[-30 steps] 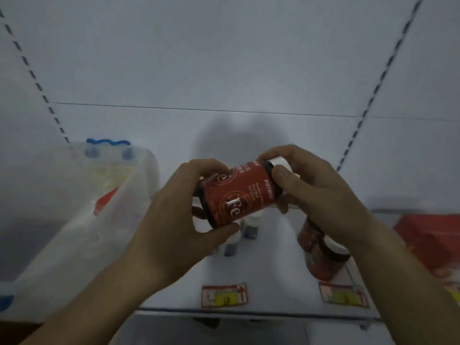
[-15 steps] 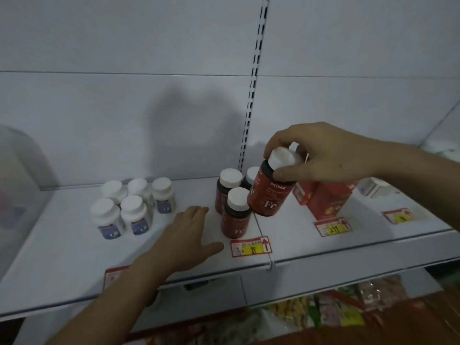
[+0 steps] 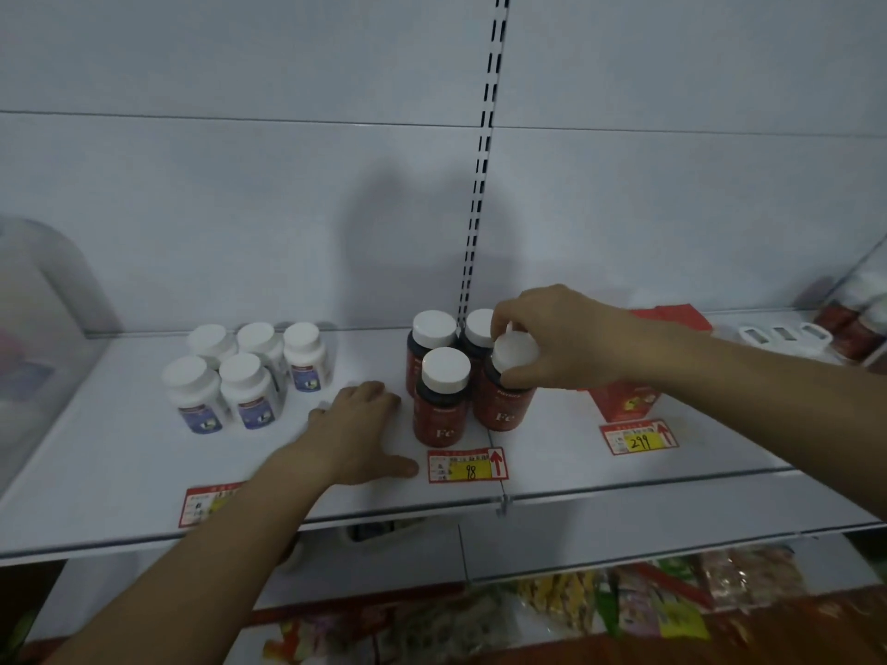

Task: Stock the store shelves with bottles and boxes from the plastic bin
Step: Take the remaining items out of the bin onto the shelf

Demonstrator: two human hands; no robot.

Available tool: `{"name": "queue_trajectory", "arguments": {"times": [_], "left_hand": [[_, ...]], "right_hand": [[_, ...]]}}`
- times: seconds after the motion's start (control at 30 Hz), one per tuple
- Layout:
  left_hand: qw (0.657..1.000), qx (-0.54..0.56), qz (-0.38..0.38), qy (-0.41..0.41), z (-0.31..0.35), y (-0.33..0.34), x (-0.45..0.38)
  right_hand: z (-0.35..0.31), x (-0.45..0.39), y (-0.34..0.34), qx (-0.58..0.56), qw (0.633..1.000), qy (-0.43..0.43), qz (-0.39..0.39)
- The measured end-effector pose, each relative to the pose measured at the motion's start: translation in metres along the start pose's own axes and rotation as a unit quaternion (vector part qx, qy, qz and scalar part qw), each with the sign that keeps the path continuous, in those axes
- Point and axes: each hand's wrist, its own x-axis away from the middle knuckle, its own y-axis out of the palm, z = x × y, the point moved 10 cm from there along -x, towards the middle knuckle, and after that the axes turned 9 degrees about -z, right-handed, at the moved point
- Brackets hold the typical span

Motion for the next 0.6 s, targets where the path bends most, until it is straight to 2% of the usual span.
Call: {"name": "queue_trajectory", "arguments": {"times": [0.23,0.5,0.6], "left_hand": [[1.000,0.005,0.003,0.000,-0.001,0.001,0.000],[1.000,0.000,0.006,0.010,-0.002,0.005,-0.002],[0.999,-0.015,-0.006,0.043,0.001,0.003,0.005]], "right_hand": [[-0.001,-0.010,0.018,0.014,1.000,-0.006,-0.012],[-0.002,-0.008,0.021,0.009,1.000,-0.012,0.014],[-0.004,-0.001,0.012,0.054,0.998,0.000,0.030]]}}
